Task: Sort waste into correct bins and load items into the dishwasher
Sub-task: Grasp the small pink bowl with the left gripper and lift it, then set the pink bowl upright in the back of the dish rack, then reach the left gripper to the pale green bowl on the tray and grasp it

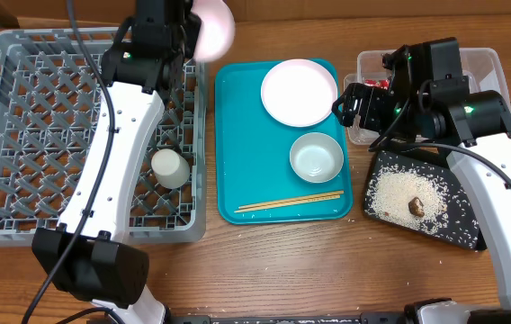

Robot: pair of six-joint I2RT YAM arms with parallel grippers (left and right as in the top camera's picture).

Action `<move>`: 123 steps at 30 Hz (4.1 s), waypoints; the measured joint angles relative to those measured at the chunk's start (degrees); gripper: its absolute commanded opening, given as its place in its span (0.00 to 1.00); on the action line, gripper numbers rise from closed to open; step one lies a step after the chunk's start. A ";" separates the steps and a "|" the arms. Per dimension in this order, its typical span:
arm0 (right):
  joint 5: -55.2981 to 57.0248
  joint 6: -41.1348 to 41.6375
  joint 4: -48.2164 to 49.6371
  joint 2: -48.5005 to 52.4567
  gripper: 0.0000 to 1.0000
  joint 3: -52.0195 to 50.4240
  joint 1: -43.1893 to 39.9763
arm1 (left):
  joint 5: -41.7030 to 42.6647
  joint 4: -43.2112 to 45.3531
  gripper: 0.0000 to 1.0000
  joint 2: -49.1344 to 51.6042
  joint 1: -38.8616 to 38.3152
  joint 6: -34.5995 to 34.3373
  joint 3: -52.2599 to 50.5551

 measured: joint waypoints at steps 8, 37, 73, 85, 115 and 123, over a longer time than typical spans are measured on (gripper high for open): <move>-0.02 0.02 0.15 0.00 1.00 0.00 0.00 | -28.87 7.26 0.04 11.37 0.15 -3.67 -0.31; 1.03 0.02 0.48 0.00 1.00 0.00 0.00 | -41.75 14.23 0.04 24.61 4.63 -9.94 -0.79; 1.05 0.02 1.03 0.00 1.00 0.00 0.00 | -26.80 -4.79 0.82 25.99 -6.58 -5.79 3.50; 1.01 0.02 2.32 0.00 1.00 0.00 -0.33 | 30.75 -22.58 0.74 14.16 -10.49 -5.99 8.87; 9.44 0.92 -1.05 -14.01 1.00 5.09 -7.26 | 42.42 -20.52 0.16 27.02 -17.38 -14.43 1.86; 9.68 0.90 -1.62 -13.51 1.00 5.09 -7.26 | 41.18 -20.31 0.18 27.02 -17.70 -15.23 0.87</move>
